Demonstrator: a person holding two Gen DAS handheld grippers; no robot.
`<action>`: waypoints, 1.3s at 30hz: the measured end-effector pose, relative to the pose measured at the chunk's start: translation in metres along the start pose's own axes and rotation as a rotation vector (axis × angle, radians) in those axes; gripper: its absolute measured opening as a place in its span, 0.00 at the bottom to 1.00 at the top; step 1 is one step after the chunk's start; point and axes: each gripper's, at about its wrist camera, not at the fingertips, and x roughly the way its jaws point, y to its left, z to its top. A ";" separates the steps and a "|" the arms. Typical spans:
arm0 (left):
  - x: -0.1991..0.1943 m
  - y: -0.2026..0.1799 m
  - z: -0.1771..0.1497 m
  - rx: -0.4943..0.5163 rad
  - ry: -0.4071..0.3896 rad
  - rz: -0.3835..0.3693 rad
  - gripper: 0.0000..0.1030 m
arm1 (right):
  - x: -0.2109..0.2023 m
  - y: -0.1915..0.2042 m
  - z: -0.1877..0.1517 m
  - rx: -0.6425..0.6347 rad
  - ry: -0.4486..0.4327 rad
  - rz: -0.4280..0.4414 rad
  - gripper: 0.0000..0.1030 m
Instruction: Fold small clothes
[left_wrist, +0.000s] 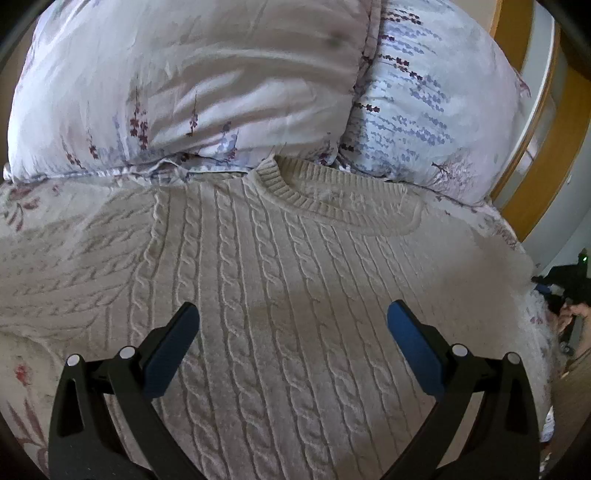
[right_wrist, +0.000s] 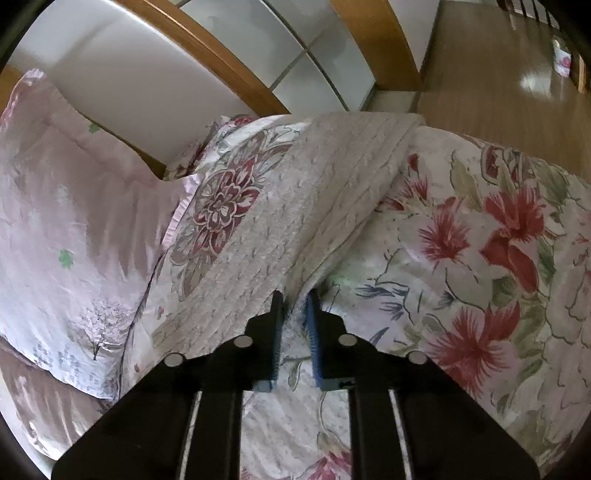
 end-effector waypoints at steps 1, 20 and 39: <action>0.001 0.002 0.000 -0.010 0.001 -0.018 0.98 | 0.000 0.002 0.000 -0.008 -0.006 0.002 0.10; 0.001 0.029 0.000 -0.173 -0.034 -0.179 0.98 | -0.044 0.189 -0.178 -0.774 0.149 0.375 0.09; -0.002 0.023 0.001 -0.146 -0.039 -0.190 0.98 | -0.008 0.118 -0.123 -0.208 0.262 0.307 0.43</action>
